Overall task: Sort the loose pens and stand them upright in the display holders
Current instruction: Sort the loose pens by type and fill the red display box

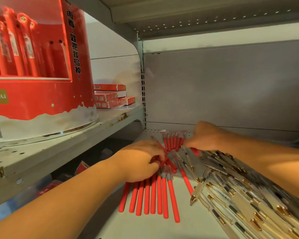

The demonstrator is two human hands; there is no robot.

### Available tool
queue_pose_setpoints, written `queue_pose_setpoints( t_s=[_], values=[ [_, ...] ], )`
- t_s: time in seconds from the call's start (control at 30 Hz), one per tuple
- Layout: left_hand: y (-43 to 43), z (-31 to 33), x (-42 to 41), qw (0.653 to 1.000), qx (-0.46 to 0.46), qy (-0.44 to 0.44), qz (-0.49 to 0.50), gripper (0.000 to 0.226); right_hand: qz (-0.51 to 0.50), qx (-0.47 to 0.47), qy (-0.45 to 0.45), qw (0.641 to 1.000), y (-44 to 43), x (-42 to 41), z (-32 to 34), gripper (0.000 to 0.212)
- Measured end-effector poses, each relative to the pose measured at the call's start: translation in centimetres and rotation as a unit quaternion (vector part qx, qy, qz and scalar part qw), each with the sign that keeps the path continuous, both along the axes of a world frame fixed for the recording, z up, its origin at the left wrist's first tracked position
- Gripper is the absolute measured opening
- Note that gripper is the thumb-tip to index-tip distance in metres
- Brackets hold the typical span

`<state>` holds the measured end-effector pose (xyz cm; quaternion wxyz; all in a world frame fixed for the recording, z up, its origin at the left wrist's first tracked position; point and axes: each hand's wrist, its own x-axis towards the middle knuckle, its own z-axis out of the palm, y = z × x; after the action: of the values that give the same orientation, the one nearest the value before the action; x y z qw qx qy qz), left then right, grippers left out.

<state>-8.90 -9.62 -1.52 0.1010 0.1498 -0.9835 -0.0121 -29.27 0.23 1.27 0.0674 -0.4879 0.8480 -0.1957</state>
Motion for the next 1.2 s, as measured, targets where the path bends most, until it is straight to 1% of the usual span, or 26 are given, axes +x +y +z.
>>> queue_pose_setpoints(
  t_s=[0.03,0.1,0.17,0.23,0.37,0.43,0.47,0.5,0.53,0.6,0.67,0.77,0.8,0.87,0.93,0.97,1.03,1.07,1.13,1.2],
  values=[
    [-0.1,-0.2,-0.2,0.999,0.01,0.001,0.042,0.035,0.017,0.005,-0.028,0.999,0.5,0.9,0.1,0.037],
    [-0.1,-0.9,-0.4,0.99,0.064,-0.032,0.12,0.059,0.049,0.041,-0.075,0.995,1.2,2.7,-0.5,0.035],
    [0.0,-1.8,-0.6,0.976,0.143,-0.066,0.152,0.079,0.071,0.086,-0.075,0.991,1.5,4.2,-1.5,0.026],
    [0.3,-2.7,-0.7,0.969,0.169,-0.087,0.157,0.084,0.084,0.102,-0.061,0.989,1.7,4.9,-2.1,0.023],
    [1.2,-3.4,-1.4,0.97,0.148,-0.084,0.171,0.076,0.061,0.081,0.004,0.995,2.2,5.1,-2.2,0.027],
    [1.5,-3.4,-1.9,0.972,0.15,-0.066,0.169,0.069,0.064,0.075,0.015,0.995,2.1,4.9,-2.2,0.019],
    [1.6,-3.4,-2.0,0.973,0.155,-0.054,0.164,0.066,0.073,0.073,0.009,0.995,2.0,4.7,-2.4,0.012],
    [1.6,-3.3,-2.1,0.973,0.158,-0.046,0.159,0.063,0.086,0.065,-0.016,0.994,1.9,4.6,-2.6,0.005],
    [1.7,-3.2,-2.3,0.975,0.156,-0.045,0.154,0.061,0.102,0.054,-0.053,0.992,1.8,4.4,-2.8,0.006],
    [1.7,-3.2,-2.4,0.975,0.146,-0.065,0.152,0.06,0.133,0.038,-0.11,0.984,1.5,3.6,-2.6,0.016],
    [1.8,-3.1,-2.5,0.974,0.142,-0.085,0.154,0.059,0.132,0.023,-0.108,0.985,0.8,2.3,-2.1,0.019],
    [1.8,-2.6,-2.8,0.975,0.148,-0.084,0.142,0.058,0.092,0.006,-0.057,0.994,-0.9,-0.2,-1.0,0.014],
    [1.7,-2.2,-3.0,0.978,0.134,-0.086,0.137,0.059,0.079,0.001,-0.049,0.996,-1.5,-1.0,-0.7,0.013],
    [1.1,-1.0,-3.6,0.981,0.096,-0.096,0.141,0.062,0.056,-0.009,-0.07,0.996,-3.0,-2.2,-0.3,0.014],
    [0.3,0.4,-4.3,0.98,0.088,-0.088,0.153,0.063,0.037,-0.017,-0.109,0.993,-4.6,-2.7,-0.2,0.017],
    [-0.1,1.1,-4.5,0.98,0.1,-0.073,0.155,0.057,0.03,-0.022,-0.113,0.993,-5.5,-2.7,-0.3,0.017],
    [-1.2,1.9,-5.0,0.98,0.122,-0.03,0.151,0.033,0.013,-0.029,-0.091,0.995,-7.1,-2.5,-0.5,0.019],
    [-1.8,2.1,-5.3,0.981,0.122,-0.013,0.15,0.03,0.009,-0.023,-0.08,0.996,-7.8,-2.4,-0.7,0.024],
    [-3.1,2.0,-5.9,0.978,0.13,-0.011,0.163,0.031,0.015,0.02,-0.081,0.996,-9.0,-2.0,-1.0,0.038],
    [-4.2,1.3,-6.5,0.969,0.16,-0.028,0.187,0.029,0.016,0.08,-0.087,0.993,-10.1,-1.6,-1.6,0.041]
  ],
)
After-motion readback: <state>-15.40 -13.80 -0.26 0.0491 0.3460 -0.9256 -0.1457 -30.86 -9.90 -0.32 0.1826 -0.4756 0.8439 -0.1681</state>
